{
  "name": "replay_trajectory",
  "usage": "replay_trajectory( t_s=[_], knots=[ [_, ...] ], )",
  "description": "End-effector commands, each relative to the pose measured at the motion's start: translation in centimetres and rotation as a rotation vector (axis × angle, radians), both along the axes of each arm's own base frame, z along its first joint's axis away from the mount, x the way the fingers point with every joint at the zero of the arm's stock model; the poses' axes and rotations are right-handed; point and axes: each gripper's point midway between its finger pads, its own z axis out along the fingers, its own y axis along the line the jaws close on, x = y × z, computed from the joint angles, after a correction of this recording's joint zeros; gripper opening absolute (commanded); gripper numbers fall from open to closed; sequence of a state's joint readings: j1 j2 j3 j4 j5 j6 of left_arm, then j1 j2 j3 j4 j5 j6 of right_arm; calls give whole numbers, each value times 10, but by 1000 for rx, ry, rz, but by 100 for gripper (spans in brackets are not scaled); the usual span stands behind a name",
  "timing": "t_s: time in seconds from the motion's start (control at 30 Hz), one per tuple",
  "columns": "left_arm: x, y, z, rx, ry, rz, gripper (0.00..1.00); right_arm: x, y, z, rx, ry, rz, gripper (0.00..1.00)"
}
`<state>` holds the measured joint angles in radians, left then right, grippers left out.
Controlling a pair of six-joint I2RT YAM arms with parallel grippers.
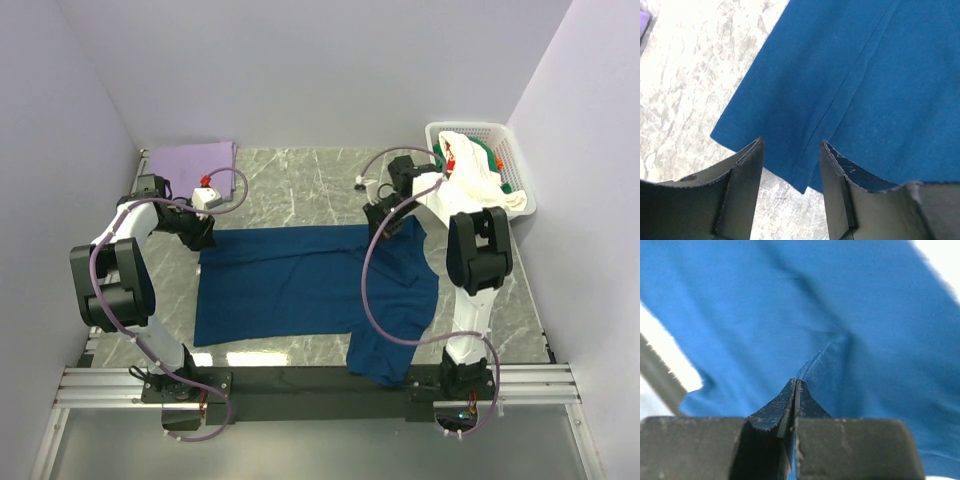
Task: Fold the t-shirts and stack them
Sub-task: Fold the tshirt
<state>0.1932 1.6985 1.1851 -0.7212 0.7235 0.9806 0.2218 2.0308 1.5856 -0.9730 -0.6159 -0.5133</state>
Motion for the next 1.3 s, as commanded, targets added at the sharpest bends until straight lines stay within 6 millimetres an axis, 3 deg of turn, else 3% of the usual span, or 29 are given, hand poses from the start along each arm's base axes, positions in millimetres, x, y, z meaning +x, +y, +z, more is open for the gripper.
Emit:
replay_trajectory(
  t_s=[0.0,0.13,0.2,0.23,0.27,0.37,0.43,0.47,0.53,0.6,0.63,0.7,0.77,0.87,1.0,1.27],
  knots=[
    [3,-11,31,-56,-86,-43,53,-44,42,40,110,-9,118,0],
    [-4,-22,34,-88,-93,-85,53,-71,62,29,112,27,160,0],
    [-10,-31,32,-96,-91,-114,55,-82,65,19,92,63,179,13],
    [-13,-34,30,-95,-93,-131,56,-85,64,17,91,69,194,31],
    [-15,-38,29,-93,-97,-148,57,-87,63,18,90,72,203,37],
    [-22,-60,30,-90,-116,-219,58,-95,51,35,89,38,227,61],
    [-24,-82,34,-85,-150,-275,59,-91,31,42,68,0,187,66],
    [-30,-104,35,-82,-159,-332,60,-88,22,52,61,-46,162,66],
    [-25,-125,41,-78,-209,-356,60,-82,-3,50,-16,-96,135,66],
    [-30,-161,40,-97,-200,-425,58,-80,-35,39,-100,-122,69,63],
    [-21,-175,47,-110,-215,-410,56,-83,-52,29,-152,-102,31,59],
    [-27,-209,41,-141,-177,-459,55,-84,-72,24,-158,-56,-56,56],
    [-21,-235,48,-163,-181,-460,52,-91,-77,20,-128,9,-136,54],
    [-30,-277,47,-237,-124,-465,50,-101,-80,14,-80,83,-244,53],
    [-60,-320,35,-279,5,-463,51,-105,-69,6,-21,154,-324,48],
    [-99,-346,19,-420,380,-236,57,-109,-68,-16,4,289,-444,49]
  ],
)
